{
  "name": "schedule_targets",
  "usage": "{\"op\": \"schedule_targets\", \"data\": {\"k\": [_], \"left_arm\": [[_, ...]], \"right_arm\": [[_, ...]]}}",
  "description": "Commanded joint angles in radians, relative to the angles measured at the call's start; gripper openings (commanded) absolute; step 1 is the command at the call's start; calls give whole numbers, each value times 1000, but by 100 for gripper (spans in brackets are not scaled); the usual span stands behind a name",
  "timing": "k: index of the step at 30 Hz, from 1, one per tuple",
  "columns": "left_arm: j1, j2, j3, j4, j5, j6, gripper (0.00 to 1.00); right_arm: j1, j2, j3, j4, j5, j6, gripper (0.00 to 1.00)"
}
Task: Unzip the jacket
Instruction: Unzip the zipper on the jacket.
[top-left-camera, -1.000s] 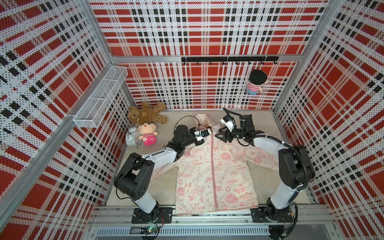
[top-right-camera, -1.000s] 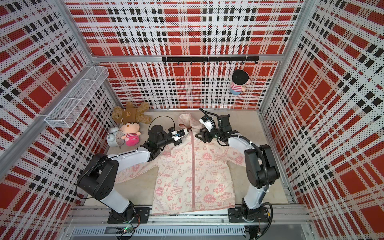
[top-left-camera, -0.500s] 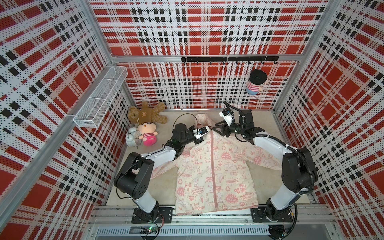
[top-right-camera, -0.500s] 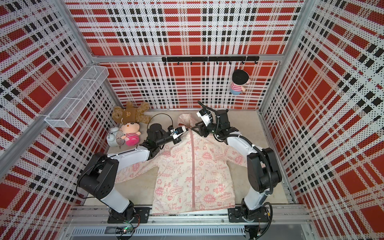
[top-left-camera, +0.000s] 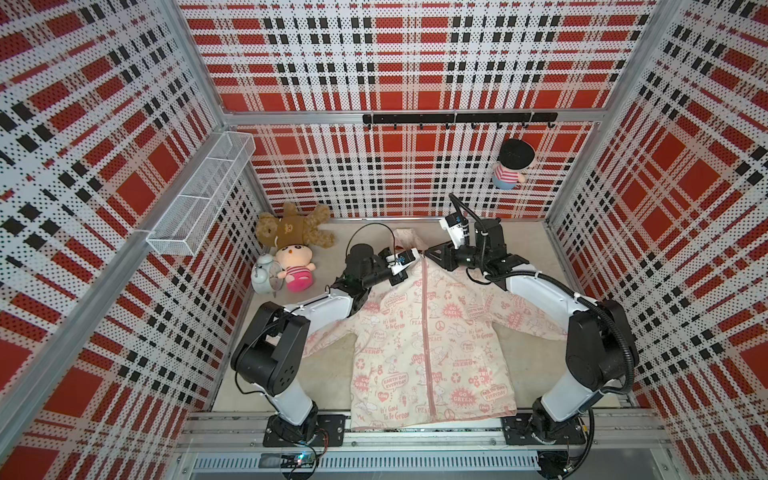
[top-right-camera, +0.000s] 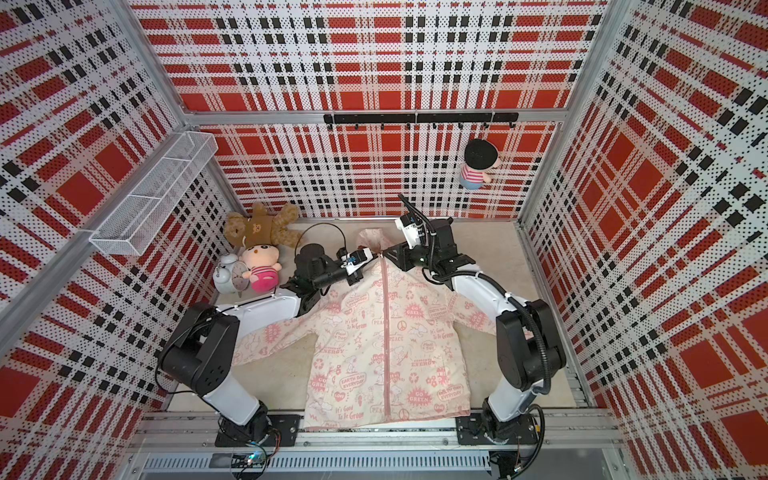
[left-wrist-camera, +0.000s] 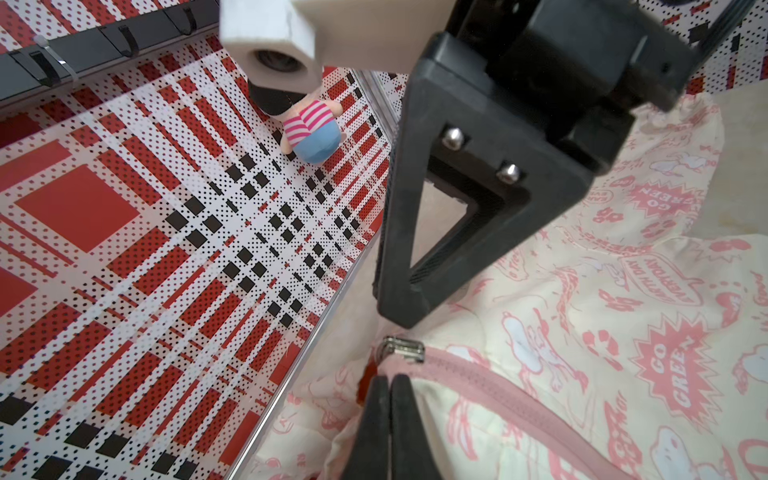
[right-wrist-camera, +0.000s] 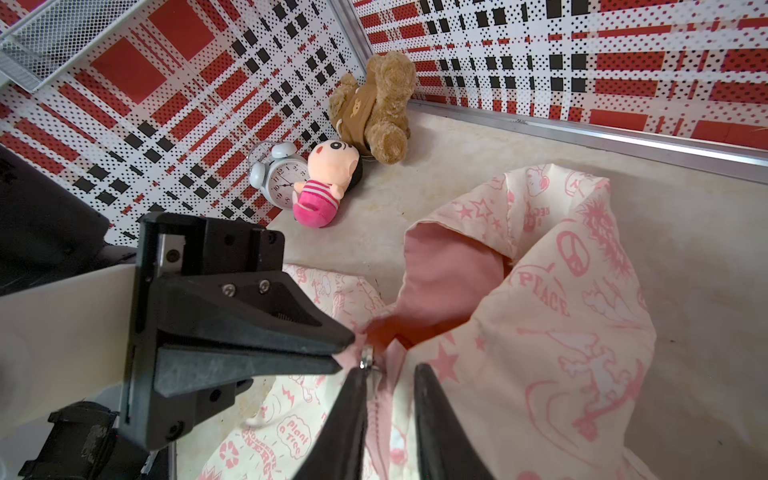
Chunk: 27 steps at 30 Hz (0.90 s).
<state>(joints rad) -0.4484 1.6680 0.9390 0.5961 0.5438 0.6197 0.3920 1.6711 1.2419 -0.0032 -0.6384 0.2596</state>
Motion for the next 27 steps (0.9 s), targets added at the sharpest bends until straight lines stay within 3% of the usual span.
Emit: {"op": "schedule_targets", "data": {"k": [1, 17, 27], "left_arm": [[10, 7, 32, 18, 15, -16, 0], [8, 26, 48, 17, -19, -11, 0], [46, 191, 294, -21, -131, -65, 0]], "right_arm": [[14, -29, 38, -25, 18, 24, 23], [42, 13, 114, -153, 56, -8, 21], [32, -5, 148, -211, 271, 0, 17]]}}
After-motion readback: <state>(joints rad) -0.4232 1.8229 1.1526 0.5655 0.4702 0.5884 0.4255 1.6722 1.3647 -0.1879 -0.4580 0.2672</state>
